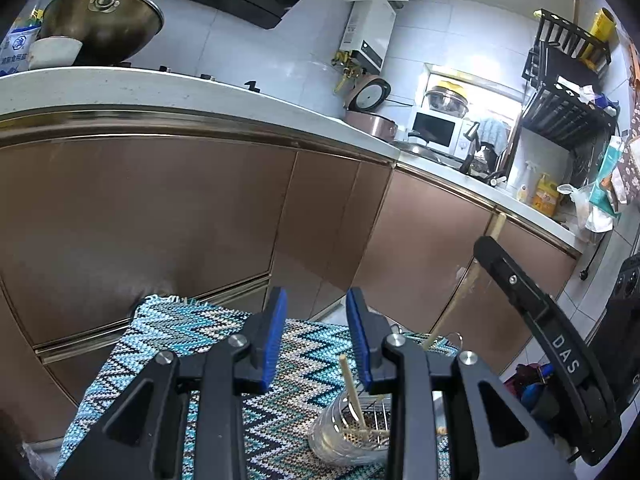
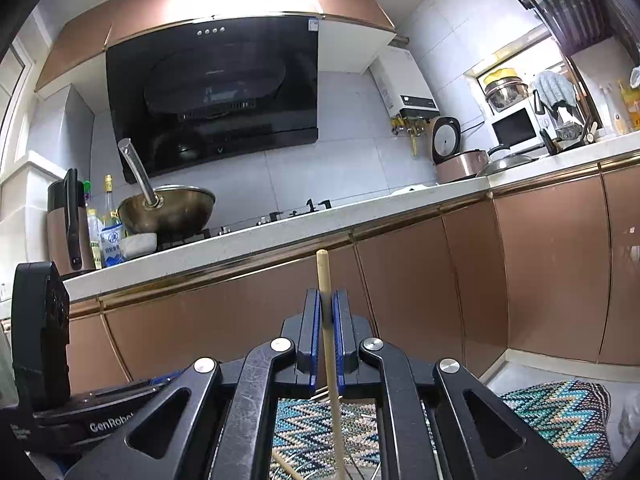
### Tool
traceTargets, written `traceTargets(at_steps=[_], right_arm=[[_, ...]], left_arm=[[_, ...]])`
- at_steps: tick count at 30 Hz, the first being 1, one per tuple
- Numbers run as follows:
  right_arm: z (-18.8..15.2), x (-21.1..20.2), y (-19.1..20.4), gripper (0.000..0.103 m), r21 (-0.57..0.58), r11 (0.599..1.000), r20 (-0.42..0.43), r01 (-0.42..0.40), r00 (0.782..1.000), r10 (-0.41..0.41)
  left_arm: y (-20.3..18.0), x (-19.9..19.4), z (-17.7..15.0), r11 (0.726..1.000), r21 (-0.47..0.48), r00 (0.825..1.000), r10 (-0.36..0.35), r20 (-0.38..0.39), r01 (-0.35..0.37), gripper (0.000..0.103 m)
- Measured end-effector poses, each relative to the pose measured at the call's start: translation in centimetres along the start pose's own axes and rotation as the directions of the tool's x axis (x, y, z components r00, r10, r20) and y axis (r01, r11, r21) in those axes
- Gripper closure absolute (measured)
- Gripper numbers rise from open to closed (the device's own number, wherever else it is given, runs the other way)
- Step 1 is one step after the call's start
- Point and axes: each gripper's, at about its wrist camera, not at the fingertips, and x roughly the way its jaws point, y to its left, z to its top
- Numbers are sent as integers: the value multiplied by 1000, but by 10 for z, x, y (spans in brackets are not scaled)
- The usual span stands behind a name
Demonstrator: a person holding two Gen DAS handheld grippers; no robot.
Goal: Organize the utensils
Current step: 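Open right tool to drop the chopstick into the holder, then withdraw both open tools from the holder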
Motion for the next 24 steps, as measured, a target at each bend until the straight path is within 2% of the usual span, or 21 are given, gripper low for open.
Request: traceTargets(at_steps=[3, 5, 7, 9, 24], right_arm=[[2, -3, 4, 92, -10, 1000, -18, 5, 1000, -5], [3, -7, 7, 85, -17, 1000, -27, 13, 1000, -13], [6, -12, 10, 74, -21, 1000, -32, 18, 999, -19], [9, -17, 13, 70, -31, 999, -33, 27, 999, -28], [34, -98, 43, 67, -76, 991, -60, 110, 992, -115]], left_arm=[[4, -8, 0, 1000, -4, 1000, 3, -3, -3, 73], [7, -15, 1, 1000, -6, 1000, 8, -6, -8, 73], [9, -20, 1, 1000, -7, 1000, 9, -10, -9, 73], [12, -30, 1, 1000, -6, 1000, 13, -9, -14, 73], [45, -115, 3, 997, -28, 997, 74, -21, -75, 73]])
